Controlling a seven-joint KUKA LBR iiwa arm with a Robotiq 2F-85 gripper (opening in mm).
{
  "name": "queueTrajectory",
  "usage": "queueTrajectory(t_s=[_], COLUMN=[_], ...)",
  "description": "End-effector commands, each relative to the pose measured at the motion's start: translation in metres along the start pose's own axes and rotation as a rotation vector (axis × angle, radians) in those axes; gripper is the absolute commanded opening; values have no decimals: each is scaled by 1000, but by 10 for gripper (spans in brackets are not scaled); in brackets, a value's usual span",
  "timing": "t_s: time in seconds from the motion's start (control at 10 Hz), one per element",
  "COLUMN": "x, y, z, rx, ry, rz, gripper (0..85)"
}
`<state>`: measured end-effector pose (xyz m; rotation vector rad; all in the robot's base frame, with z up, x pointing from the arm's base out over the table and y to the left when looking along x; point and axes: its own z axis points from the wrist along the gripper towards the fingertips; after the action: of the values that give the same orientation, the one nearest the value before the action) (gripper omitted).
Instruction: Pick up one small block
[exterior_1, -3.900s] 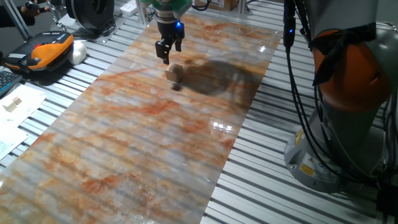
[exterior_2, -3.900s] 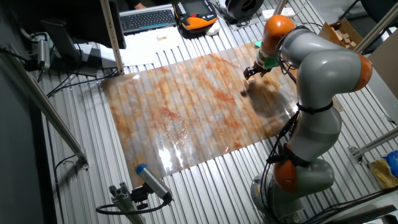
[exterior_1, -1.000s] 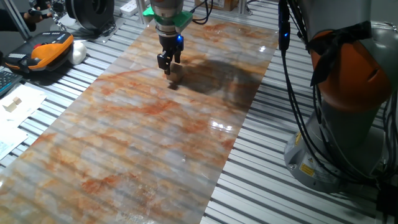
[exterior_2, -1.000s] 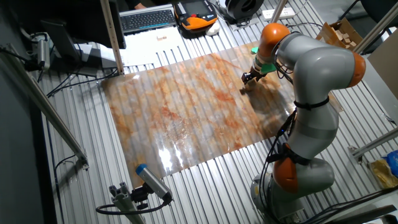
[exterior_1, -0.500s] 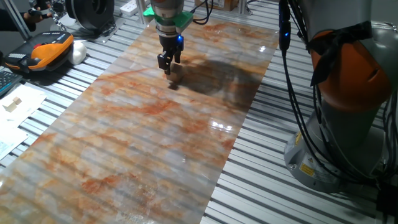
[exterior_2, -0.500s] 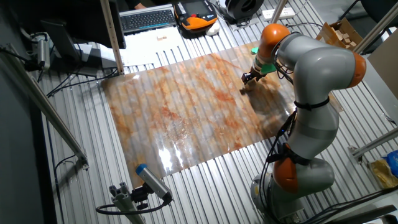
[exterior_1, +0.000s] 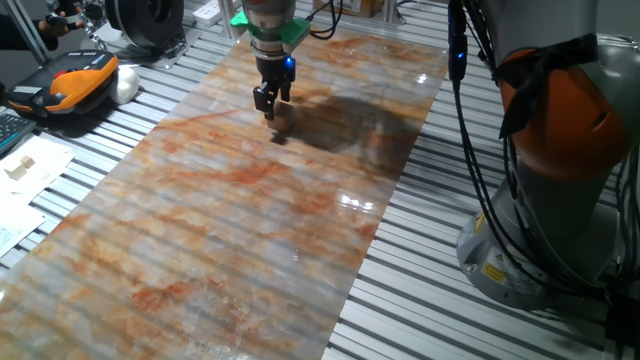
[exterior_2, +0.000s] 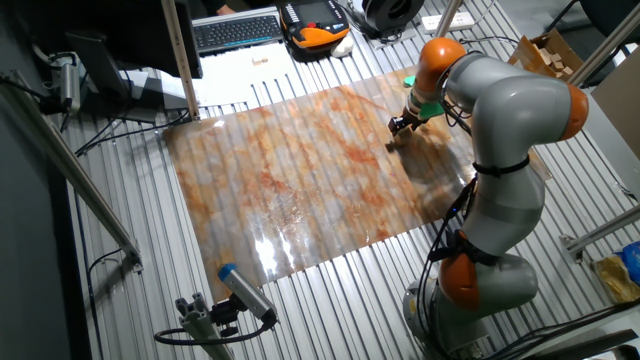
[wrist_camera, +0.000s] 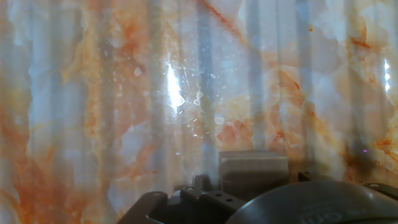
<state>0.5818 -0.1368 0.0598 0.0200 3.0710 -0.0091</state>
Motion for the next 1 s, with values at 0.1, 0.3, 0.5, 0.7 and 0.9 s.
queueTrajectory(t_s=[0.1, 0.3, 0.5, 0.7, 0.9], x=[0, 0, 0, 0, 0], y=[0, 0, 0, 0, 0], z=[0, 0, 0, 0, 0], rx=[2, 1, 5, 21, 33], ry=[-1, -4, -4, 19, 49], rz=[0, 7, 14, 35, 47], gripper=[680, 680, 680, 680, 680])
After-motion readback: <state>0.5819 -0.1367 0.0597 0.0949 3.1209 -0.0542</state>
